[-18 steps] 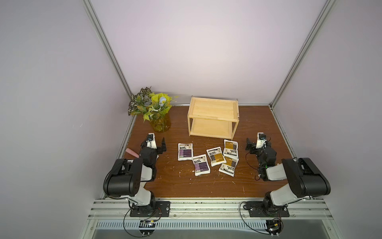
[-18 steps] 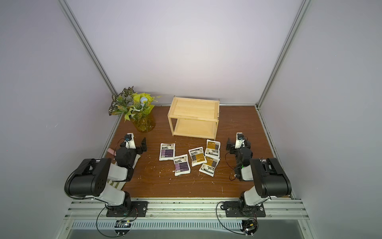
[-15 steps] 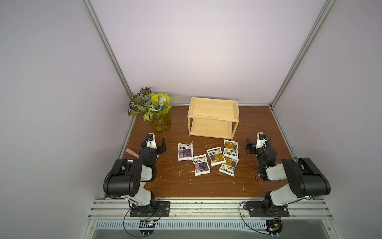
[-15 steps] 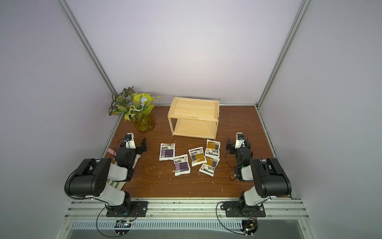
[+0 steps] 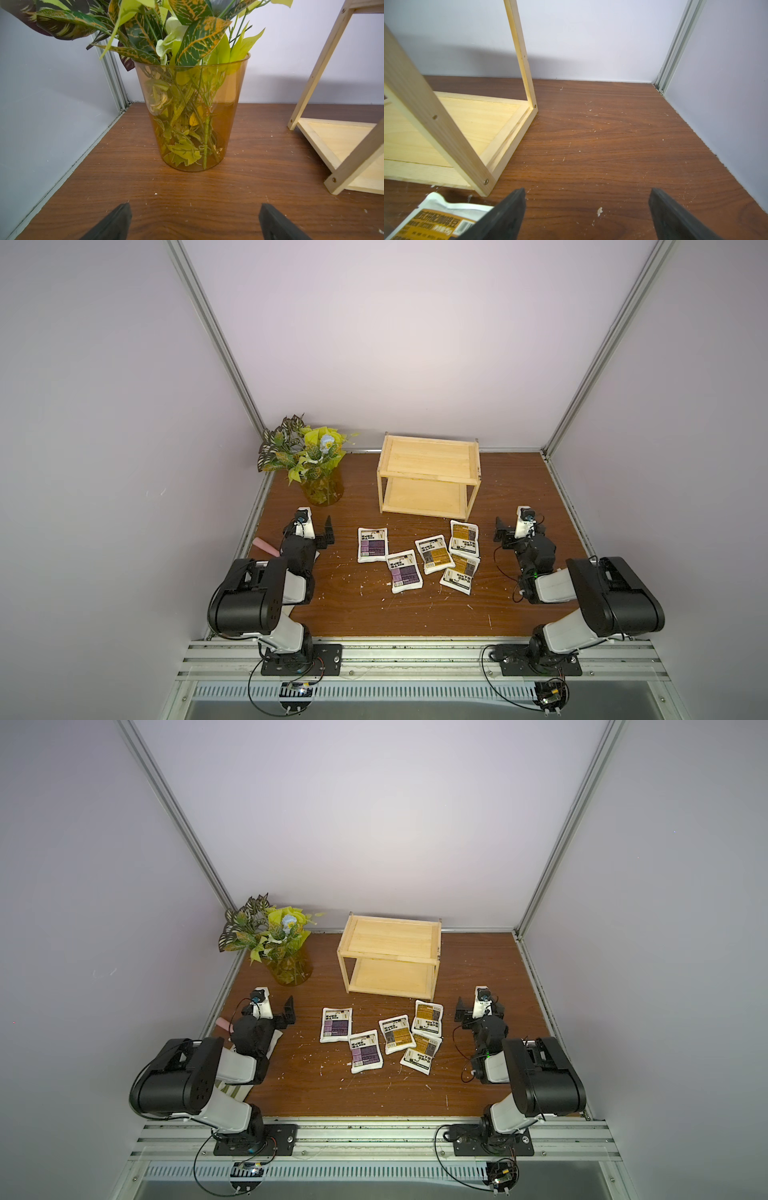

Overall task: Place the bagged coffee beans on the shelf by color
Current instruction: Pick up the bagged coffee beans at the center of the board.

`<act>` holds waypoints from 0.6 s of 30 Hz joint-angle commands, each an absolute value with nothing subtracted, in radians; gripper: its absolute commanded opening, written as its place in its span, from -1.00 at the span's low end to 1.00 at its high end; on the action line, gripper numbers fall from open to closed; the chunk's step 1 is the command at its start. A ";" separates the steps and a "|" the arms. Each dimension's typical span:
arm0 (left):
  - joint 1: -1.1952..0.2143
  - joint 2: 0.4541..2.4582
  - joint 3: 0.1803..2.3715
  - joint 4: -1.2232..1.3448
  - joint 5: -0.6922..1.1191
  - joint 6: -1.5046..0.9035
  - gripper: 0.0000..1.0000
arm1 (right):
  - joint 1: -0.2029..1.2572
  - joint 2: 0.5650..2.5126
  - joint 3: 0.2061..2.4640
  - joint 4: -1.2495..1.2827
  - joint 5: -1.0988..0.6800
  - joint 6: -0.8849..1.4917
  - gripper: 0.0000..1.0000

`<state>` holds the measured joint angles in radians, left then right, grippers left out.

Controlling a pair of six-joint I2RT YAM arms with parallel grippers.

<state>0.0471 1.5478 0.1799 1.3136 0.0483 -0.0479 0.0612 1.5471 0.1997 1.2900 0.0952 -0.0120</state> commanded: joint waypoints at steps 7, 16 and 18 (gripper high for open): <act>0.040 1.553 0.197 1.336 0.050 -0.034 1.00 | 0.057 1.548 0.215 1.333 0.083 -0.021 0.99; 0.034 1.530 0.189 1.332 0.083 -0.011 1.00 | 0.058 1.510 0.207 1.324 0.123 -0.005 0.99; 0.025 1.471 0.184 1.291 0.089 0.000 1.00 | 0.059 1.384 0.224 1.191 0.169 0.006 0.99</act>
